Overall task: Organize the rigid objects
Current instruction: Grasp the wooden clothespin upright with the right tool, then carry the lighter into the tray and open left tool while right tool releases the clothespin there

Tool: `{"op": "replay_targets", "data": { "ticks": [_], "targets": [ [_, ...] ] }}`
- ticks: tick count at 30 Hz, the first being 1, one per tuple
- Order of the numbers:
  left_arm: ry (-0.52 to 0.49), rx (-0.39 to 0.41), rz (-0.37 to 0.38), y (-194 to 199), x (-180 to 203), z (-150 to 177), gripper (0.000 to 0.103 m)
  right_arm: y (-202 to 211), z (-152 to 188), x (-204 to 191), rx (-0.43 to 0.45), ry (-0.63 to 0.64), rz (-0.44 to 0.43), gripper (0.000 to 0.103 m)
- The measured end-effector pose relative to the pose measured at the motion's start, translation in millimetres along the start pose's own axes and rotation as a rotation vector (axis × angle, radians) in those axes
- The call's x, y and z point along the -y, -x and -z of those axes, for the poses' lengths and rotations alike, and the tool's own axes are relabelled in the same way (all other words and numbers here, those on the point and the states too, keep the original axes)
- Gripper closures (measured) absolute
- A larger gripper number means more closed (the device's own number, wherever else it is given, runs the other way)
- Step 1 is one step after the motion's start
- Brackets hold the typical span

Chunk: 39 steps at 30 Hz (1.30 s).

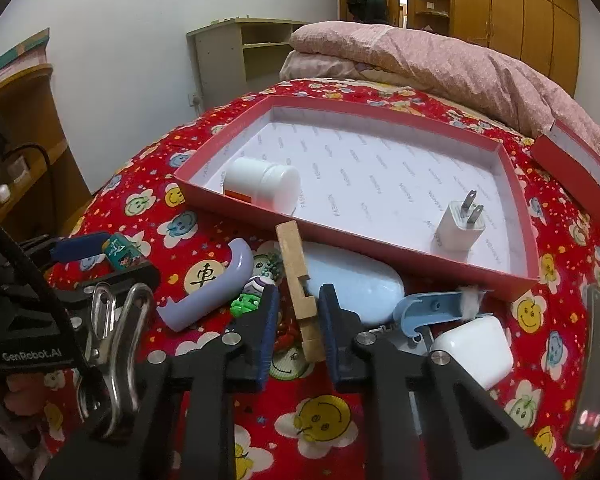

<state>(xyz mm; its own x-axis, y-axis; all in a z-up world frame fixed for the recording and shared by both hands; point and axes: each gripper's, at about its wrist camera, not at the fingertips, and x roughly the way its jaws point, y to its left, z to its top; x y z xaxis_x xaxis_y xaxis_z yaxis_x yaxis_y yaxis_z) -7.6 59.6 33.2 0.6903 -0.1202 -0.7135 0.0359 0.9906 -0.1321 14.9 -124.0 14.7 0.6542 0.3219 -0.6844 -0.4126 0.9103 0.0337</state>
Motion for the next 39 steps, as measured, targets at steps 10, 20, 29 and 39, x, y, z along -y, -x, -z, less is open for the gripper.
{"op": "replay_targets", "data": {
  "ticks": [10, 20, 29, 39],
  "targets": [
    [-0.007, 0.008, -0.007, 5.7, 2.8, 0.0, 0.018, 6.0, 5.4, 6.0, -0.004, -0.051, -0.042, 0.091],
    [-0.029, 0.024, 0.0, 13.8, 13.2, -6.9, 0.018, 30.9, 6.3, 8.0, 0.039, -0.085, -0.088, 0.091],
    [-0.062, 0.029, 0.035, 14.3, 27.7, -28.2, 0.018, 39.7, 2.4, 18.3, 0.059, -0.125, -0.085, 0.091],
    [-0.104, 0.038, 0.049, 9.4, 50.0, -63.0, 0.018, 48.4, -9.4, 40.6, 0.094, -0.17, -0.073, 0.091]
  ]
}}
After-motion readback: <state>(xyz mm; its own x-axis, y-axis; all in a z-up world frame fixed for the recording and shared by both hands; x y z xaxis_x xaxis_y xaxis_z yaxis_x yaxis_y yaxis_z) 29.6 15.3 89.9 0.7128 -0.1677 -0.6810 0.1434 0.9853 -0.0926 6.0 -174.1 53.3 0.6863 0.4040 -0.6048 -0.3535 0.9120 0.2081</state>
